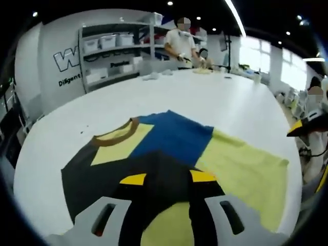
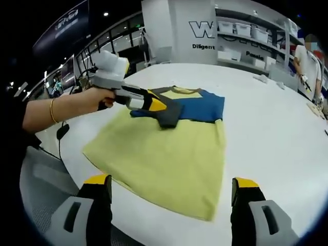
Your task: Fold the garment on the visible template until the final outline fits inside the template.
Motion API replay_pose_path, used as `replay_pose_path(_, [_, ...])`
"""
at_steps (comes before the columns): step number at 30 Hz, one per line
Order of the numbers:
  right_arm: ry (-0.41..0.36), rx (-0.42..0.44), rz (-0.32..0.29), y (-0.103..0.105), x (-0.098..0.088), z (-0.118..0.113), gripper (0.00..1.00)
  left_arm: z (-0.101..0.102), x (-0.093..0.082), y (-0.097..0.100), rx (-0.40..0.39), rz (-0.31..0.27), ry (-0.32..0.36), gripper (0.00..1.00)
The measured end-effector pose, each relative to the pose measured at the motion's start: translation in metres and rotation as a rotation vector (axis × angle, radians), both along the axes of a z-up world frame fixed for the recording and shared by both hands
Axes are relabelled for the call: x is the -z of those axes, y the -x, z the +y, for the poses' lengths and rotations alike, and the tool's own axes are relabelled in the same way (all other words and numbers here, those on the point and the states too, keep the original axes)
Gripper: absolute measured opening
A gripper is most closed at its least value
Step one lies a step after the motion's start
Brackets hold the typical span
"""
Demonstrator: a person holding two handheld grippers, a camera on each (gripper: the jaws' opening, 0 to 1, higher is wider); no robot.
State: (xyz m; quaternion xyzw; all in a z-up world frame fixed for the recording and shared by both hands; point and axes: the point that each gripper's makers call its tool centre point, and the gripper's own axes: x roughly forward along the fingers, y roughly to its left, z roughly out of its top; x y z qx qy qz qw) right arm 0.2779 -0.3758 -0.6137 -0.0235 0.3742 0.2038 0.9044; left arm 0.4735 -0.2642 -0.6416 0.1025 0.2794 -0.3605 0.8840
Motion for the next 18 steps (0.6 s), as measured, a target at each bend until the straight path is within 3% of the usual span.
replay_pose_path(5, [-0.003, 0.006, -0.008, -0.001, -0.002, -0.001, 0.95, 0.007, 0.018, -0.001, -0.014, 0.065, -0.012, 0.18])
replay_pose_path(9, [-0.005, 0.017, -0.003, 0.001, -0.001, -0.003, 0.95, 0.01, 0.024, 0.0, -0.038, 0.11, 0.0, 0.18])
replay_pose_path(14, [-0.003, 0.022, 0.001, 0.003, 0.001, -0.005, 0.95, 0.014, 0.028, -0.001, -0.052, 0.113, -0.017, 0.14])
replay_pose_path(18, [0.001, 0.03, 0.001, 0.003, 0.001, -0.008, 0.94, 0.016, 0.029, -0.002, -0.055, 0.106, -0.039, 0.05])
